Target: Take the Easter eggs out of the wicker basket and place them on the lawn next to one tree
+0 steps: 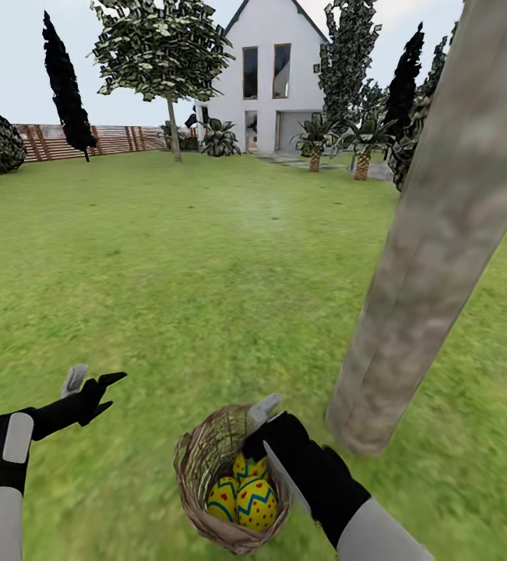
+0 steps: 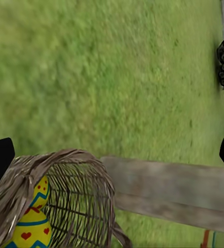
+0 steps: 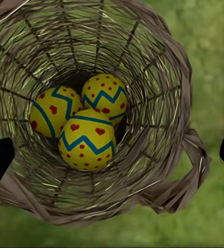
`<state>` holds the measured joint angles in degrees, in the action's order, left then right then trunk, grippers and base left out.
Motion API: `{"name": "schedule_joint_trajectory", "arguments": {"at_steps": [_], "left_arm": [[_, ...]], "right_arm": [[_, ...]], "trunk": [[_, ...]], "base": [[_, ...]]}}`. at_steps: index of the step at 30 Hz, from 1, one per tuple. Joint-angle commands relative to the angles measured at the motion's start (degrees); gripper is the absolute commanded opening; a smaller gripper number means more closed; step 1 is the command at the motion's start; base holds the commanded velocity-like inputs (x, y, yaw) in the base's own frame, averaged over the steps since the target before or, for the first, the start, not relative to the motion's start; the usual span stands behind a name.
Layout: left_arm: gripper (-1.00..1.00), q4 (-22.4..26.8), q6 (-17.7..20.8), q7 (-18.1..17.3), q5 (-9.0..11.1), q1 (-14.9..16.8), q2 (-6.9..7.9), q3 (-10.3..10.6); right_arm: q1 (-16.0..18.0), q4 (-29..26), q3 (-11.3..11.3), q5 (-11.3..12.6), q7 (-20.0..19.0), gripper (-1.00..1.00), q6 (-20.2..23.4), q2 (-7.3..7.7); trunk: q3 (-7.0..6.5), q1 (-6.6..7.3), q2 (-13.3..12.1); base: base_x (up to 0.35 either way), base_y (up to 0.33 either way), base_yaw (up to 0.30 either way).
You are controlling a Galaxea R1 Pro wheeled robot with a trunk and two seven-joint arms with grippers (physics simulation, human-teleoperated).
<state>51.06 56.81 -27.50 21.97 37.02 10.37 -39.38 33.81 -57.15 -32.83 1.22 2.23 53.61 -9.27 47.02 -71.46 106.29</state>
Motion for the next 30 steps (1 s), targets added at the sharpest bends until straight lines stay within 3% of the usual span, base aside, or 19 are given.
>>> {"name": "schedule_joint_trajectory", "arguments": {"at_steps": [1,5,9,12,16,22,30], "left_arm": [[1.00,0.00,0.32,-0.37,-0.26,0.06,-0.08,-0.17],[1.00,0.00,0.26,-0.36,-0.26,0.06,-0.16,-0.17],[1.00,0.00,0.23,-0.36,-0.26,0.06,-0.55,-0.09],[1.00,0.00,0.23,-0.35,-0.26,0.06,-1.04,-0.08],[1.00,0.00,0.23,-0.32,-0.26,0.06,-1.21,-0.08],[1.00,0.00,0.23,-0.35,-0.26,0.06,-1.17,-0.11],[1.00,0.00,0.23,-0.36,-0.26,0.06,-1.14,-0.15]], "right_arm": [[1.04,2.21,-0.08,0.25,0.33,1.00,-1.28,-0.06],[4.69,10.15,-0.05,1.65,0.41,1.00,-6.82,-0.67],[7.49,15.75,-0.14,8.13,0.49,1.00,-9.34,-0.73],[9.58,18.91,-0.26,9.49,0.50,1.00,-9.74,-0.73],[10.59,19.78,-0.30,10.84,0.28,1.00,-9.77,-0.73],[12.28,19.61,-0.39,16.84,-0.07,1.00,-9.06,-0.73],[12.70,17.80,-0.35,18.11,-0.55,1.00,-8.99,-0.73]], "trunk": [[0.24,-0.22,0.44],[0.95,-1.10,2.05],[1.67,-1.98,3.65],[2.21,-2.63,4.85],[2.93,-3.51,6.46],[4.01,-4.83,8.86],[5.44,-6.59,12.07]], "base": [[0.000,0.000,0.000],[0.000,0.000,0.000],[0.000,0.000,0.000],[0.000,0.000,0.000],[0.000,0.000,0.000],[0.000,0.000,0.000],[0.000,0.000,0.000]]}}
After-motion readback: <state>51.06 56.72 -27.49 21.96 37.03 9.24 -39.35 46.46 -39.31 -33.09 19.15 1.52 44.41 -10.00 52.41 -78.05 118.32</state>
